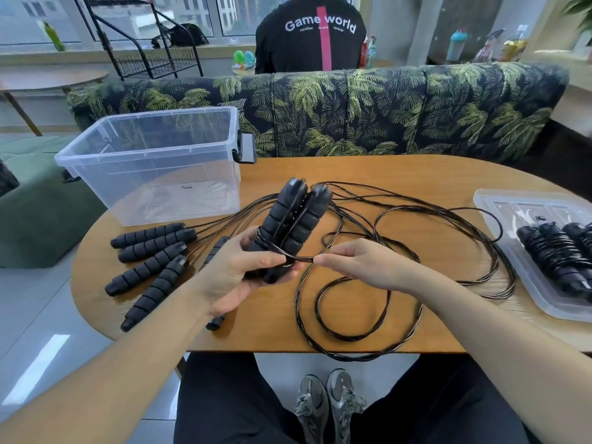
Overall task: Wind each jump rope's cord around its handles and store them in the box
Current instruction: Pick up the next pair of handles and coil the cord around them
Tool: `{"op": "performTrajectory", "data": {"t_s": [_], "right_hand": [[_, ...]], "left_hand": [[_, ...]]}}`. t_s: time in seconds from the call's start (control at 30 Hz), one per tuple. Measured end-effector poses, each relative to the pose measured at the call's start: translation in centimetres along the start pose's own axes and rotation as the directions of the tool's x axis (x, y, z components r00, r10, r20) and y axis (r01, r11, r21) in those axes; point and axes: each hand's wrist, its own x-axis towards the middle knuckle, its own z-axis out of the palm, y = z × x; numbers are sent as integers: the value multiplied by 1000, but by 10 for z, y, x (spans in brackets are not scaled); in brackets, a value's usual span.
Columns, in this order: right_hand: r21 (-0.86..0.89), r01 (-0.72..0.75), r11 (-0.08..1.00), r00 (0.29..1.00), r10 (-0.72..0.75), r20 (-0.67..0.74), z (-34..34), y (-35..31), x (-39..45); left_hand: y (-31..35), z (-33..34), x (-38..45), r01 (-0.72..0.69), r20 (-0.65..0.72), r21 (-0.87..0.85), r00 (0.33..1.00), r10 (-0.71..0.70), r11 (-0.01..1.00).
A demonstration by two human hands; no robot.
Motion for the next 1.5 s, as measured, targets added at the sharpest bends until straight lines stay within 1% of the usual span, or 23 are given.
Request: {"op": "performTrajectory", "data": {"t_s": [0.13, 0.2, 0.27, 0.3, 0.37, 0.43, 0.5, 0.57, 0.63, 0.7, 0.77, 0.83, 0.9, 0.97, 1.03, 1.1, 1.2, 1.27, 1.3, 1.33, 1.4, 1.47, 1.5], "right_hand": [[-30, -36, 999, 999, 35, -40, 1, 4, 7], [-70, -64, 995, 996, 59, -65, 3, 7, 11], [-115, -54, 992, 993, 40, -114, 5, 10, 13], [-156, -18, 988, 993, 0, -119, 5, 12, 14], [-247, 92, 965, 991, -112, -67, 5, 15, 15], [-257, 206, 944, 978, -209, 16, 1, 17, 16], [-235, 343, 909, 939, -339, 57, -4, 21, 18], [-247, 342, 907, 938, -314, 148, -8, 21, 24], [-325, 270, 906, 960, -227, 165, -16, 14, 26], [-418, 210, 884, 975, -156, 159, -23, 9, 29], [-427, 130, 895, 989, -88, 118, -30, 4, 29], [-466, 102, 879, 995, -99, 30, -32, -4, 30], [-562, 101, 821, 991, -133, -16, -29, -11, 35], [-617, 70, 784, 987, -143, -70, -23, -18, 36], [-617, 29, 787, 973, -162, -162, -18, -24, 36], [-578, -3, 816, 966, -147, -214, -15, -30, 35], [-526, -37, 850, 971, -94, -220, -5, -40, 30], [-514, -37, 857, 969, -96, -230, 5, -44, 26], [-499, -27, 866, 967, -105, -234, 9, -46, 24], [-475, -13, 880, 965, -114, -237, 14, -47, 22], [-381, 30, 924, 962, -130, -239, 22, -49, 20], [-253, 84, 964, 957, -148, -248, 28, -48, 19], [-212, 102, 972, 956, -155, -251, 30, -47, 19]], "left_hand": [[-11, -3, -2, 12, -4, -65, 1000, -12, 998], [-15, -6, -1, 28, 32, -77, 999, -25, 997], [-16, -12, 0, 56, 74, -57, 996, -52, 997], [-16, -14, 0, 71, 98, -38, 993, -67, 997], [-14, -16, 1, 95, 168, 21, 981, -97, 995], [-10, -17, 3, 119, 212, 103, 967, -139, 988], [-4, -19, 5, 133, 242, 179, 954, -175, 975], [4, -17, 7, 144, 235, 296, 947, -218, 944], [11, -14, 8, 137, 194, 465, 948, -251, 875], [17, -12, 9, 120, 147, 594, 956, -253, 795], [21, -10, 11, 84, 126, 706, 962, -242, 703], [20, -9, 14, 41, 106, 817, 970, -220, 575], [20, -5, 18, 6, 85, 900, 978, -189, 435], [21, 1, 21, -4, 51, 956, 987, -153, 293], [24, 5, 21, 1, 15, 986, 995, -94, 166], [23, 6, 21, 10, -7, 997, 999, -37, 75], [12, 3, 19, 11, -11, 999, 1000, -6, -44], [-1, 1, 20, -6, 13, 992, 998, 54, -128], [-7, 0, 20, 6, 9, 990, 994, 105, -137], [-12, -1, 19, 32, -16, 995, 985, 170, -93], [-21, -3, 17, 82, -103, 993, 955, 277, 88], [-29, -5, 14, 79, -170, 958, 930, 325, 276], [-32, -5, 14, 62, -192, 927, 926, 325, 370]]}}
